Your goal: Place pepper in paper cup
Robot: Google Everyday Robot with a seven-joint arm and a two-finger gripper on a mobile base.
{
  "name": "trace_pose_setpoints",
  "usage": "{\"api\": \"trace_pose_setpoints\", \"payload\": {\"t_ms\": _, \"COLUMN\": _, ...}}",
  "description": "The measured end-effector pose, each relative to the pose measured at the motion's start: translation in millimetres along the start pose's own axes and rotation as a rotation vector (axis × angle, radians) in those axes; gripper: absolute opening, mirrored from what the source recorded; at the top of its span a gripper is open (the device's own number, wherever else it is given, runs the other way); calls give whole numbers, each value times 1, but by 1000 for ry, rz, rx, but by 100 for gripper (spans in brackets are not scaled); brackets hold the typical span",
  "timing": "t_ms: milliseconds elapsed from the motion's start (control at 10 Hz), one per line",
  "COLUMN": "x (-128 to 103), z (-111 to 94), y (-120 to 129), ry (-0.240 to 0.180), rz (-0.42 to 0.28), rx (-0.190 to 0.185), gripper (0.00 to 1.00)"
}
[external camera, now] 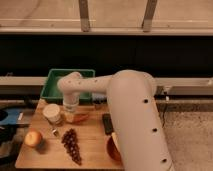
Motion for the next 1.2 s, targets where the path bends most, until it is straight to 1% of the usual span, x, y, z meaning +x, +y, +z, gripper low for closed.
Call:
{"api": "trace_pose_setpoints", "payload": {"t_ms": 300, "x": 0, "z": 4, "y": -1, "ry": -7, "rz": -2, "rx": -10, "gripper": 22}}
{"api": "trace_pose_setpoints", "payload": {"t_ms": 400, "x": 0, "z": 4, "y": 0, "ry": -6, "rz": -2, "rx": -13, "gripper": 19}}
{"api": "trace_pose_setpoints", "payload": {"t_ms": 600, "x": -1, "z": 4, "y": 1, "ry": -6, "rz": -2, "rx": -14, "gripper": 3}}
{"api": "trace_pose_setpoints", "payload": {"t_ms": 700, "x": -1, "z": 4, "y": 0, "ry": -6, "rz": -3, "rx": -12, "gripper": 0}}
{"api": "trace_pose_setpoints", "payload": {"t_ms": 900, "x": 0, "z": 3, "y": -1, "ry": -5, "rz": -7, "rx": -4, "gripper": 0}}
{"api": "trace_pose_setpoints", "payload": {"t_ms": 1200, "x": 12, "z": -24, "y": 2, "ry": -18, "rz": 14, "rx": 51, "gripper": 0}}
